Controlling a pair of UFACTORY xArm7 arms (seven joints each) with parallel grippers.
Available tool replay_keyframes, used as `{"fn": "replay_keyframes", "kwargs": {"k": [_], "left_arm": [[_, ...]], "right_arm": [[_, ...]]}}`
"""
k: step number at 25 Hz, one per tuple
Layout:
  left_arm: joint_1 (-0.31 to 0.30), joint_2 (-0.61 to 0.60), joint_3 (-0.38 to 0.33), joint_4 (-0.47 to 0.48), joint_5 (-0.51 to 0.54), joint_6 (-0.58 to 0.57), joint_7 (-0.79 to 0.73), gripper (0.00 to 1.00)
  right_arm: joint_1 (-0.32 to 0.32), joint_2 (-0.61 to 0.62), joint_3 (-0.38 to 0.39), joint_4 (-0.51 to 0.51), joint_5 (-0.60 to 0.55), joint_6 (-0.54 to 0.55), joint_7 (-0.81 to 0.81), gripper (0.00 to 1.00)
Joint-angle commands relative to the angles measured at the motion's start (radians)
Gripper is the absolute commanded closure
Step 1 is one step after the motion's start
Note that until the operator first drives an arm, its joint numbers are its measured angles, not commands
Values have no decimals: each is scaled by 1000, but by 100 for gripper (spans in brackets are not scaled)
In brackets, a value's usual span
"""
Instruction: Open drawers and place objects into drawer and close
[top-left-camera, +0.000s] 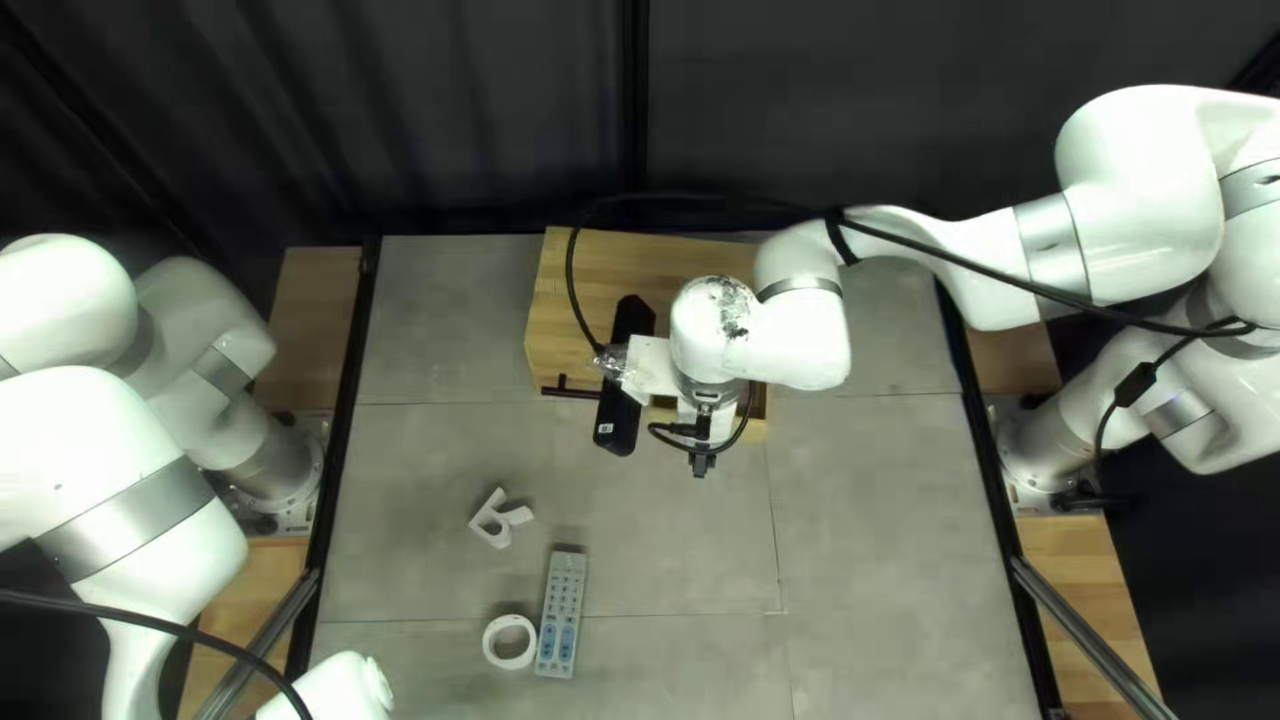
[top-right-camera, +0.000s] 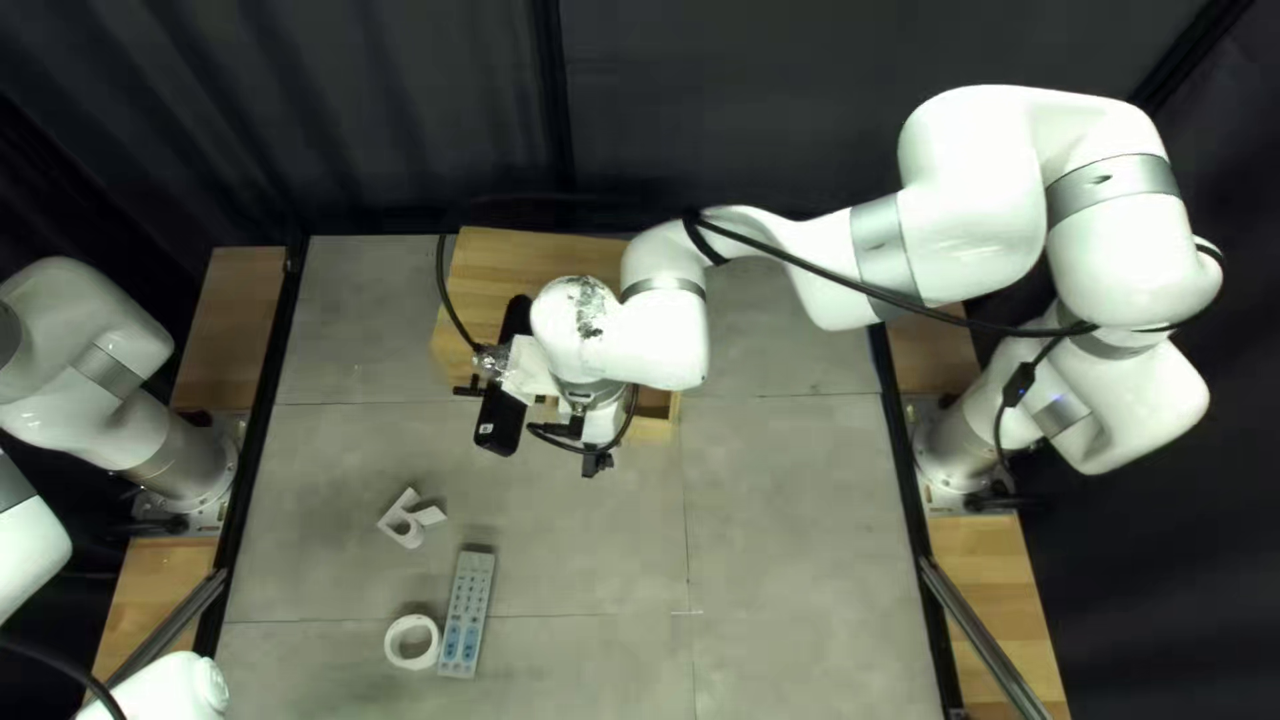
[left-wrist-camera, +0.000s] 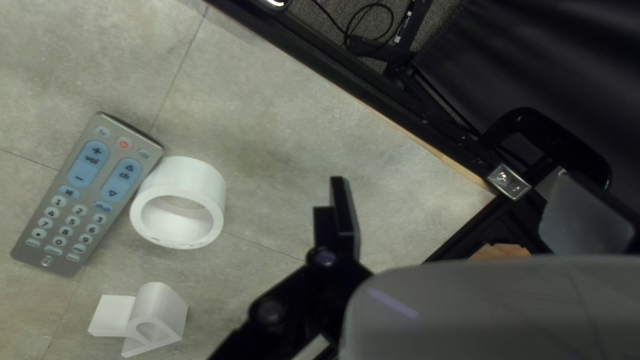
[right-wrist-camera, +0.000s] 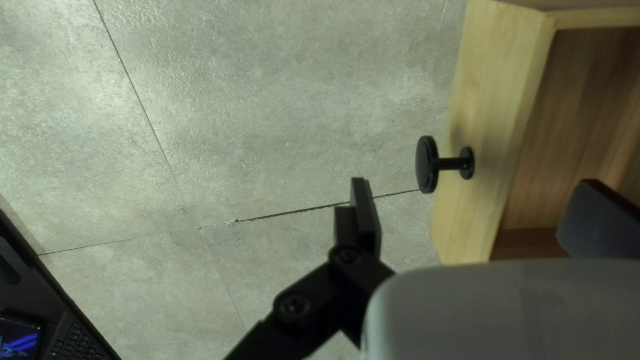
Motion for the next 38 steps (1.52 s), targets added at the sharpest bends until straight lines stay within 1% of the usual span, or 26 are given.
{"fn": "replay_keyframes", "kwargs": {"k": [1,7,14,38], "left_arm": [[0,0,0,0,0,0,0,0],[0,0,0,0,0,0,0,0],[0,0,0,0,0,0,0,0],[0,0,0,0,0,0,0,0]], "right_arm": [[0,15,6,-8,16,-23,-2,0],[-1,17,8,-5,28,-23,-6,0],[-5,57,18,33,57,-19,-3,0],[7,41,28,19,61,-36,0,0]]}}
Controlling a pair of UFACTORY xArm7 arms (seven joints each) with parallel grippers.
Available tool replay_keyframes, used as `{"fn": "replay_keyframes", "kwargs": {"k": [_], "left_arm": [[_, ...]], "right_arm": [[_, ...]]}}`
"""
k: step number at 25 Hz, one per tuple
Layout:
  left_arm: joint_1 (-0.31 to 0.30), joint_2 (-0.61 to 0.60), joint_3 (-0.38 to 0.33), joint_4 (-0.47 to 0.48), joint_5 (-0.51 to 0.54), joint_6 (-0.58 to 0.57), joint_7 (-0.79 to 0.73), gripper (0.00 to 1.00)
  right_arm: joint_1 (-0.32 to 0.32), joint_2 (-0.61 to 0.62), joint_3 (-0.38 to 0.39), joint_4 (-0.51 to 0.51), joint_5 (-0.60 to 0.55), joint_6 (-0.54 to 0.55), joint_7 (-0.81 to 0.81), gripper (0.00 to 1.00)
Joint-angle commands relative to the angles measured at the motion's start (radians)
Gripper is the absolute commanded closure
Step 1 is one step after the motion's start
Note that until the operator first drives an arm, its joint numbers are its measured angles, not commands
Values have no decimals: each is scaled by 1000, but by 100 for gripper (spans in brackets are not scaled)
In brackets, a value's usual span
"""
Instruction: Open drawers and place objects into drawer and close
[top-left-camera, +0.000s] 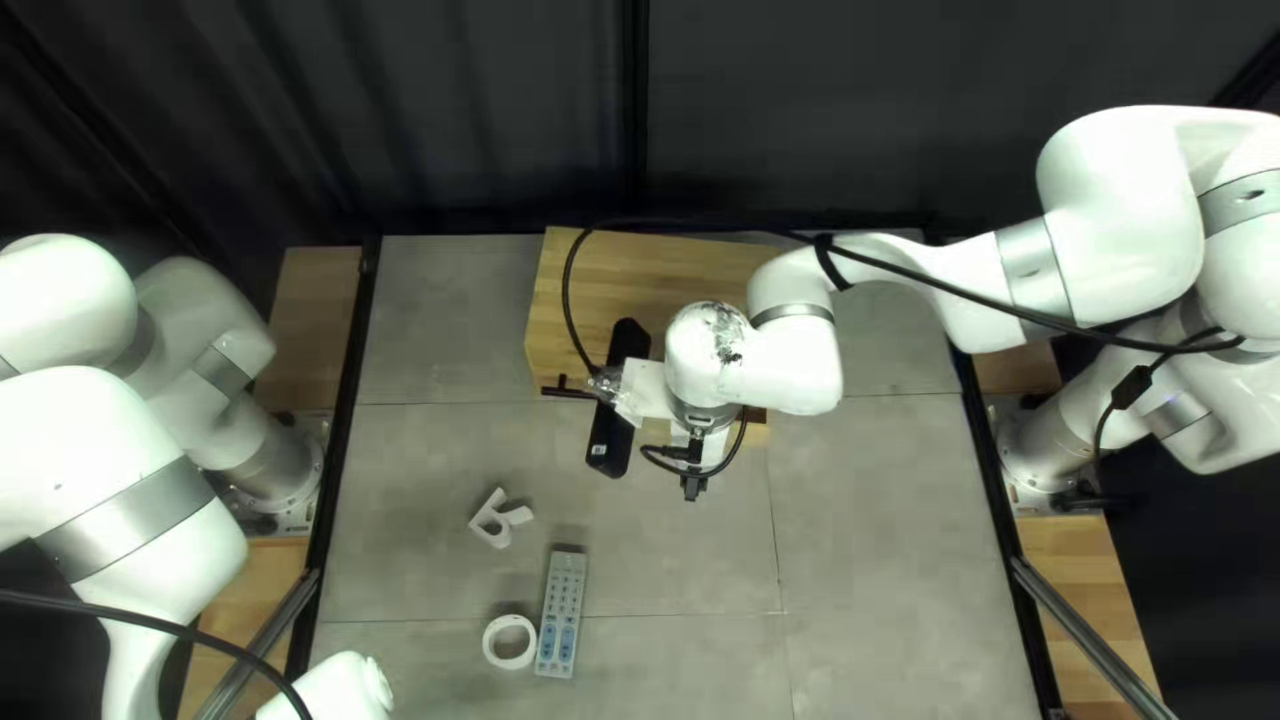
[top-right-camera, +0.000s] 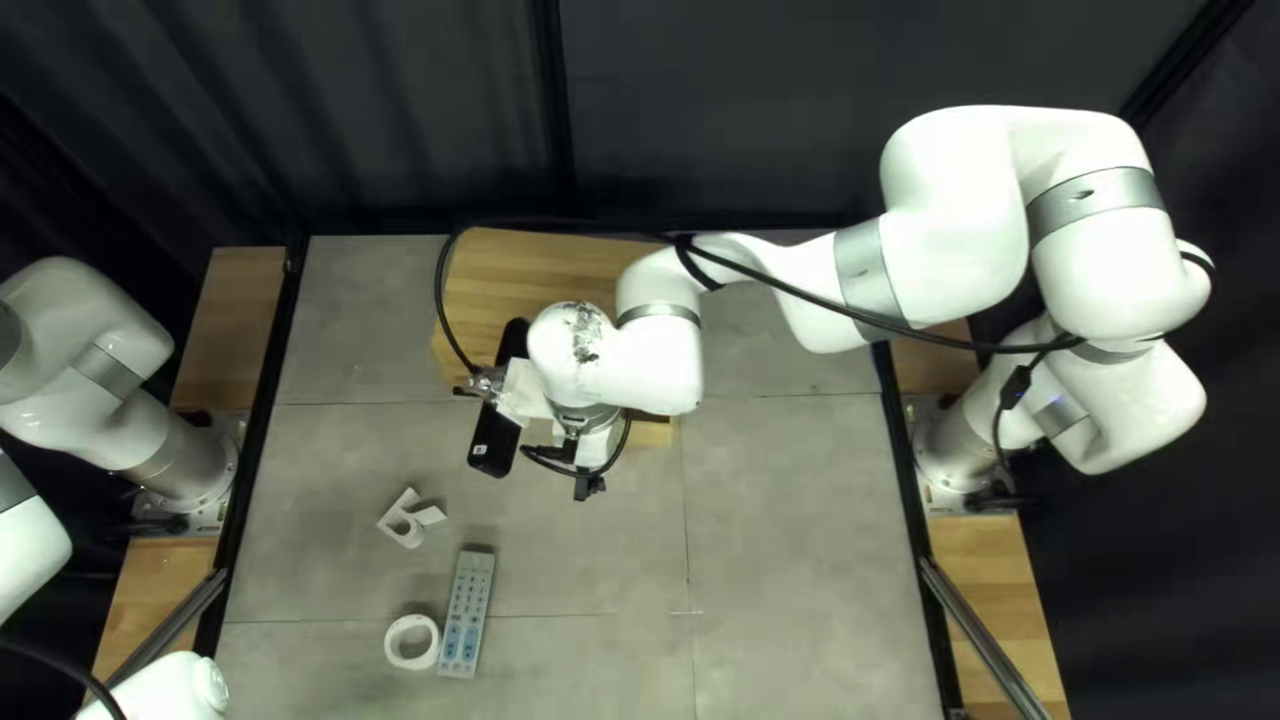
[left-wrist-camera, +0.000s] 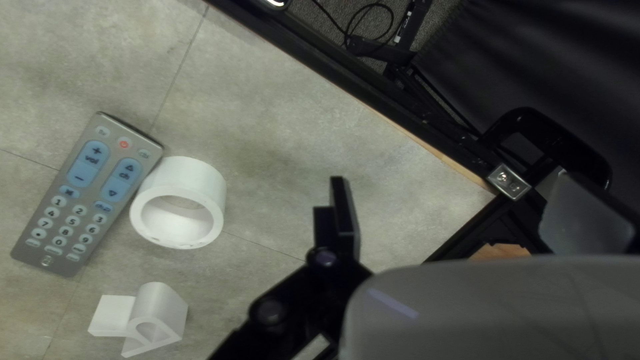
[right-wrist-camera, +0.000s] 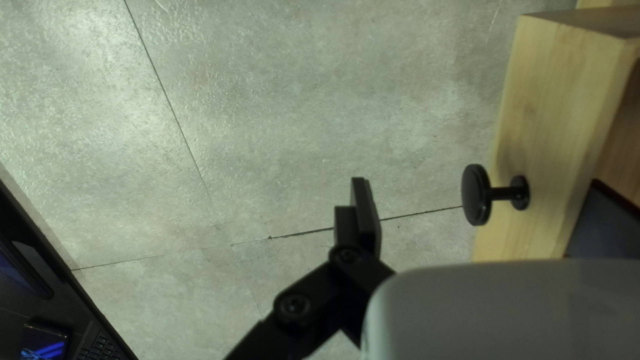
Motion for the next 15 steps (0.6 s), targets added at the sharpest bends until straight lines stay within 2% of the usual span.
{"fn": "replay_keyframes", "kwargs": {"k": [1,15], "left_arm": [[0,0,0,0,0,0,0,0],[0,0,0,0,0,0,0,0]], "right_arm": [[1,2,3,2,2,0,-3,0],[7,3,9,20,0,16,-5,0]]}}
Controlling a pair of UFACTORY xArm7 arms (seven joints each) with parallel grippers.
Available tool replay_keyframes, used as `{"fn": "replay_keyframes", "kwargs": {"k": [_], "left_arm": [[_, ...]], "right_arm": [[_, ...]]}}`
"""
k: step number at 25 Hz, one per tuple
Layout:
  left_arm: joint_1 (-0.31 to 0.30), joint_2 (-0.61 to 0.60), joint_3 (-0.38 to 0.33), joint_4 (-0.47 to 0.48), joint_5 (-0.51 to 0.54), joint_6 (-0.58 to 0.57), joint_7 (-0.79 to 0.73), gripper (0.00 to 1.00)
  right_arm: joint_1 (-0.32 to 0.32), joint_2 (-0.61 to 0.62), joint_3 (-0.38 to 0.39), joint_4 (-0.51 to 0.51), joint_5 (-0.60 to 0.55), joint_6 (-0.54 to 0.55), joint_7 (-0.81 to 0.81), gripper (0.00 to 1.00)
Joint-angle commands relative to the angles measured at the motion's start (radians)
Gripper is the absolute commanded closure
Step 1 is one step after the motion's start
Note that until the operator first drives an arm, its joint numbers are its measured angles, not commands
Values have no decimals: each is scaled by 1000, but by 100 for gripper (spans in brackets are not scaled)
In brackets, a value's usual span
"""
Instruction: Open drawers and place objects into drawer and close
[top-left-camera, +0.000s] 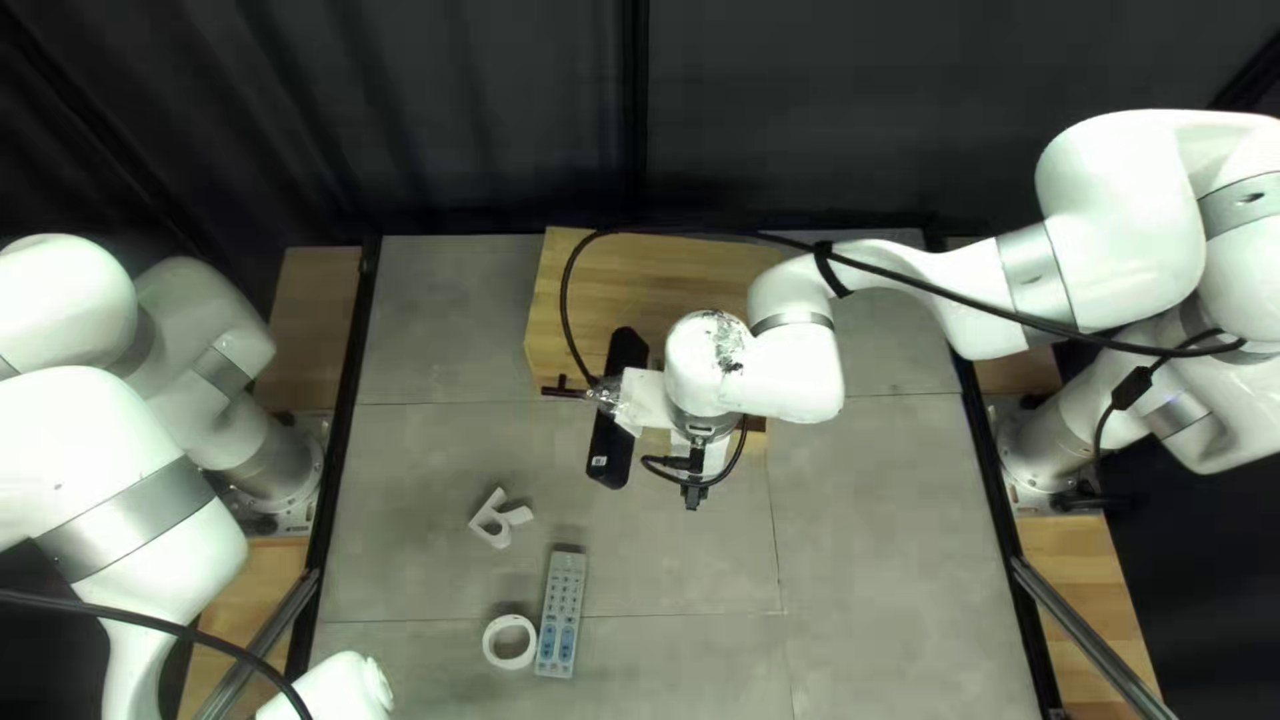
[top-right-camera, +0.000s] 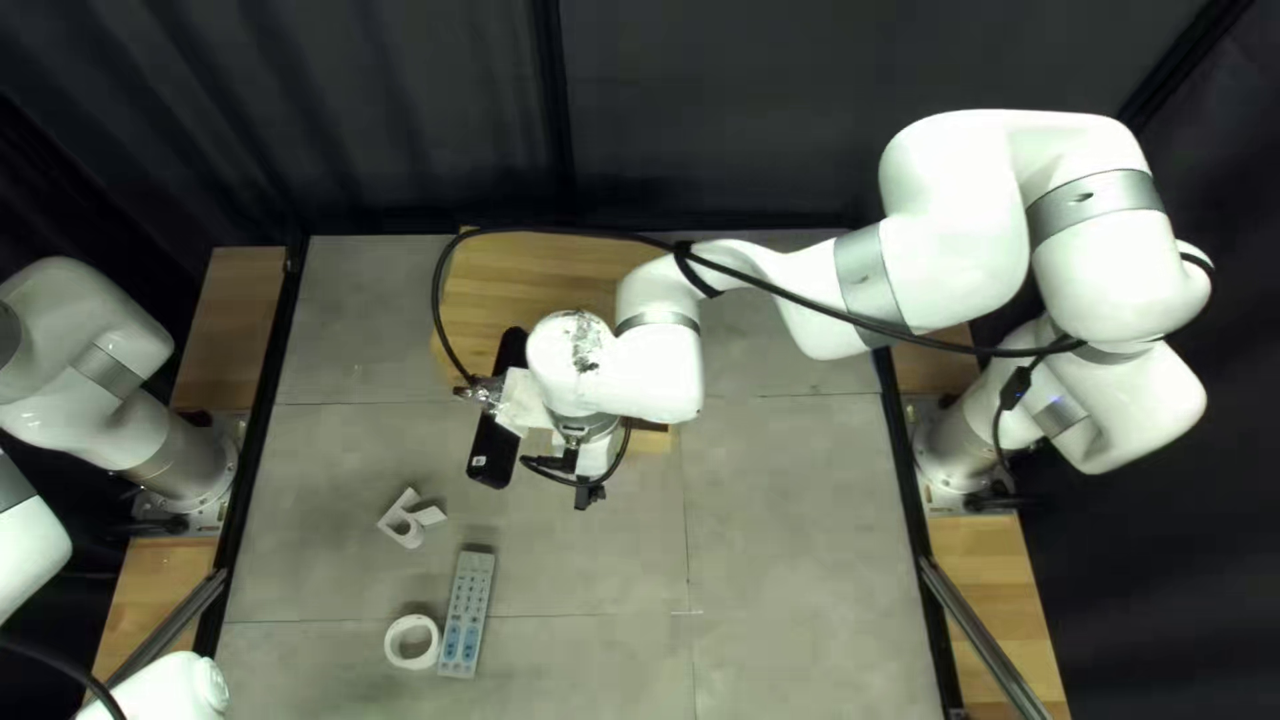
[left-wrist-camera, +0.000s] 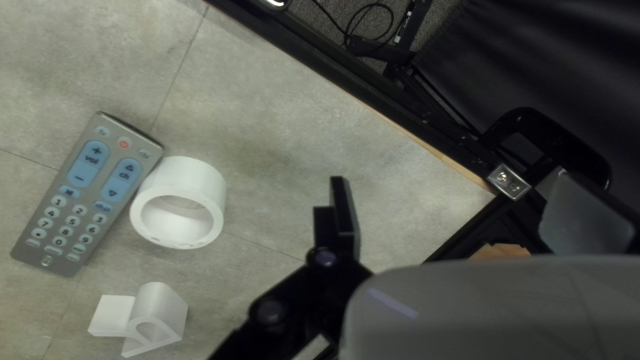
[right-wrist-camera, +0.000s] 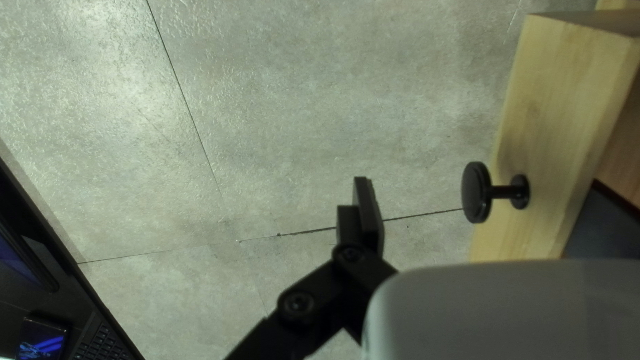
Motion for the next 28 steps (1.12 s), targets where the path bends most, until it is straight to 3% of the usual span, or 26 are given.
{"fn": "replay_keyframes", "kwargs": {"k": [1,28], "left_arm": [[0,0,0,0,0,0,0,0],[0,0,0,0,0,0,0,0]], "right_arm": [[1,4,2,5,1,1,-1,0],[7,37,25,79,31,35,-8,0]]}}
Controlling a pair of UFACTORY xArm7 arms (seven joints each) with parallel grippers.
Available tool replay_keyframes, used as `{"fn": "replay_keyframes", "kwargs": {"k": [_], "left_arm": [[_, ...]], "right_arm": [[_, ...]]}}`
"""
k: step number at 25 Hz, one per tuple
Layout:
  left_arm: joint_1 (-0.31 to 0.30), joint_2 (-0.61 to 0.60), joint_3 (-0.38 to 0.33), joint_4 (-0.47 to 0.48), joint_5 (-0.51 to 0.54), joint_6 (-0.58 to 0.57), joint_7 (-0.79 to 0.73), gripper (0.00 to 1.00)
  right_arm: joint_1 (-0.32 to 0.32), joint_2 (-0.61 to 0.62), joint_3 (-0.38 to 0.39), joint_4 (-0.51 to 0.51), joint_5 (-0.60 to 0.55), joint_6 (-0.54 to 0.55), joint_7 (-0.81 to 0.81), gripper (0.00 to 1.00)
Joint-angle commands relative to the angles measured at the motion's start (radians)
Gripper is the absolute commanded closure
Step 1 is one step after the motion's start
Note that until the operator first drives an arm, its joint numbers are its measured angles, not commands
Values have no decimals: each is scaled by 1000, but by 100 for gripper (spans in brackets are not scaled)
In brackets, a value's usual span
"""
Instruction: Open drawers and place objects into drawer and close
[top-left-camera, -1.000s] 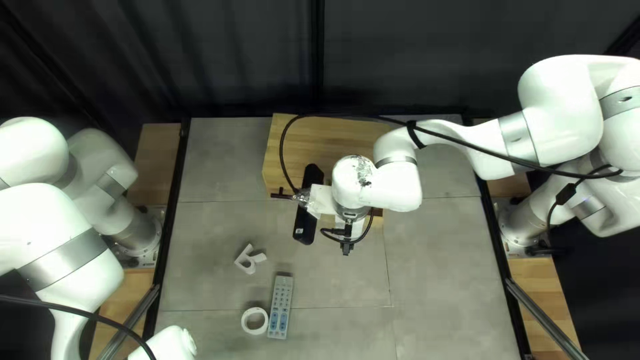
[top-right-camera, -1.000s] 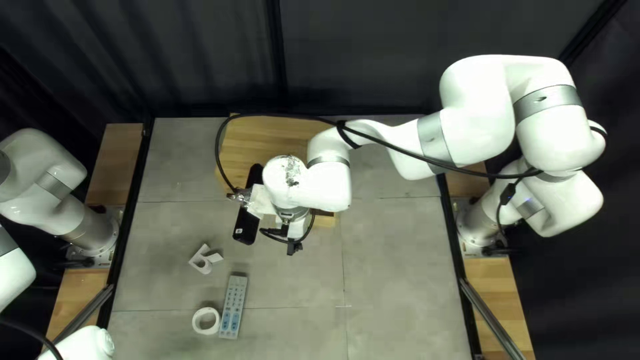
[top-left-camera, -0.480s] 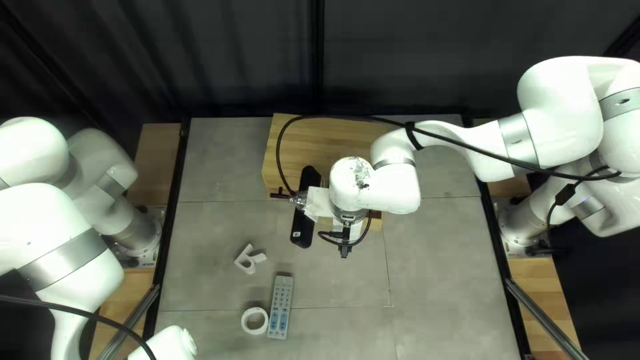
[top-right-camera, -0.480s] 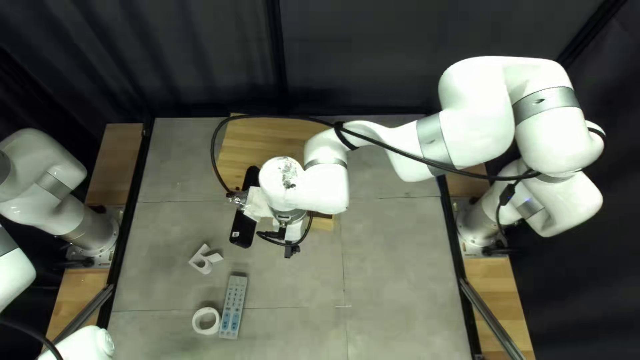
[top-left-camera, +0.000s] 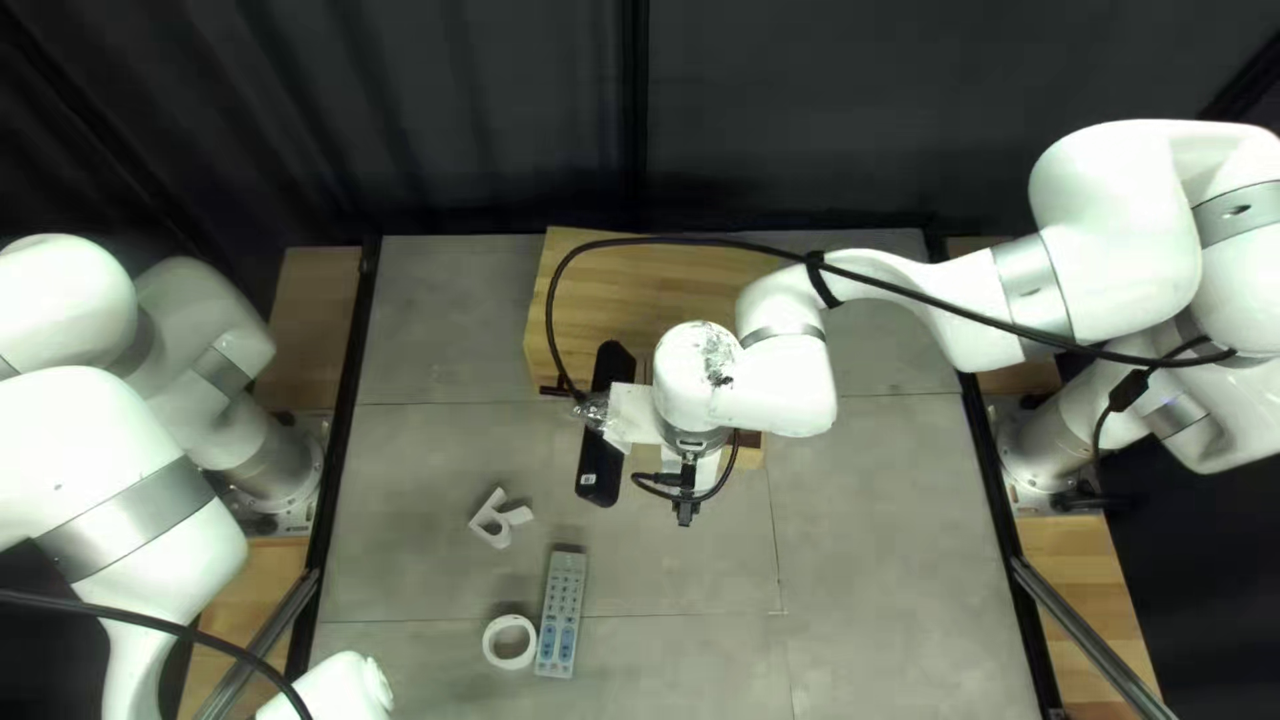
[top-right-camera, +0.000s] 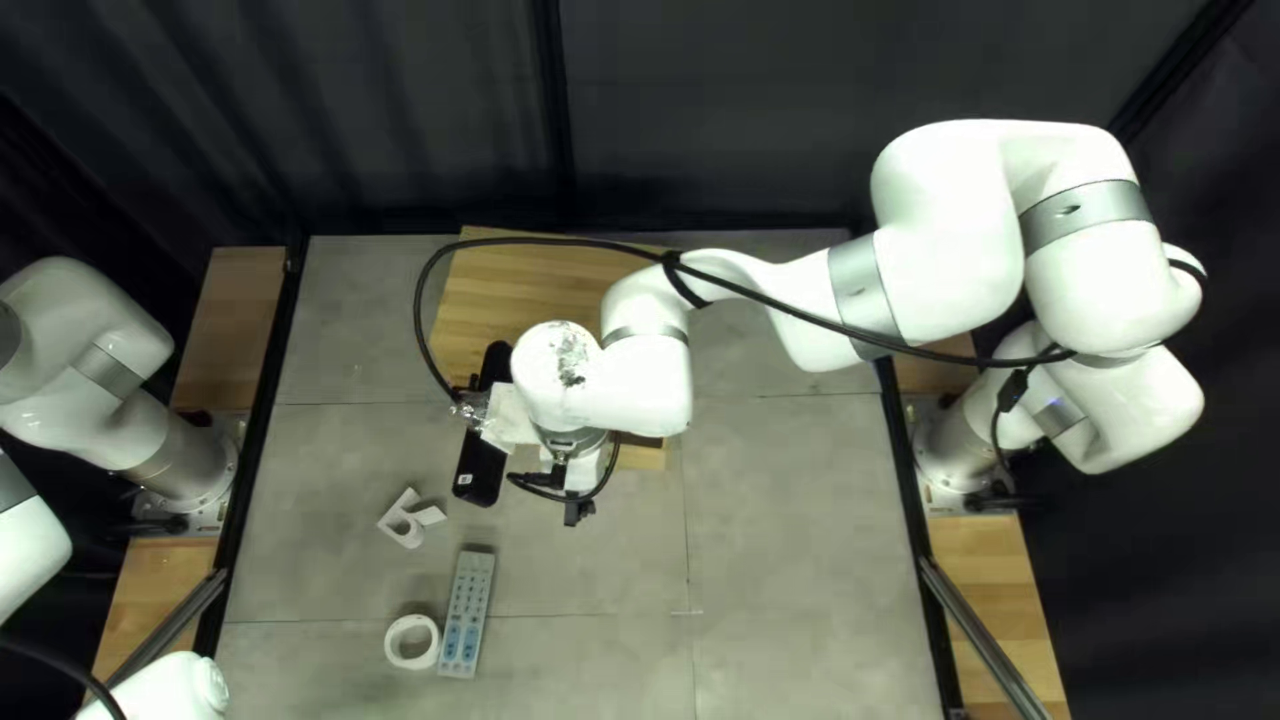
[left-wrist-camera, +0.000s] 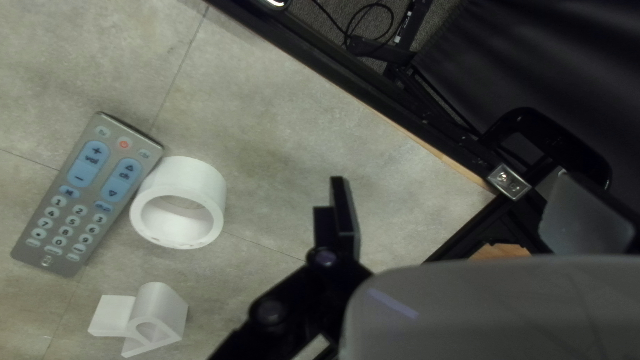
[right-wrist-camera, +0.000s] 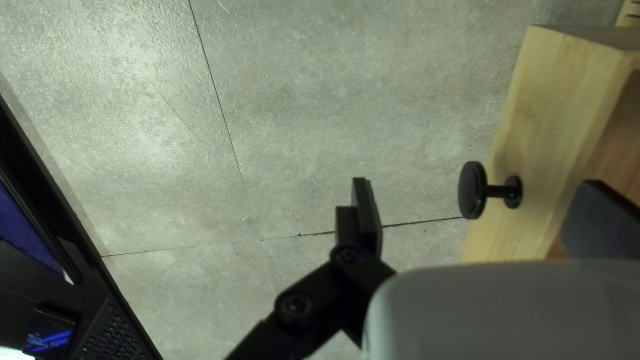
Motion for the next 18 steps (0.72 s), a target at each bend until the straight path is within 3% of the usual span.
{"fn": "replay_keyframes", "kwargs": {"k": [1,12,18], "left_arm": [[0,0,0,0,0,0,0,0],[0,0,0,0,0,0,0,0],[0,0,0,0,0,0,0,0]], "right_arm": [[2,1,3,13,2,9,1,0],[5,-22,-1,12,-13,28,-1,0],[4,-70,-20,-64,-60,7,-2,0]]}}
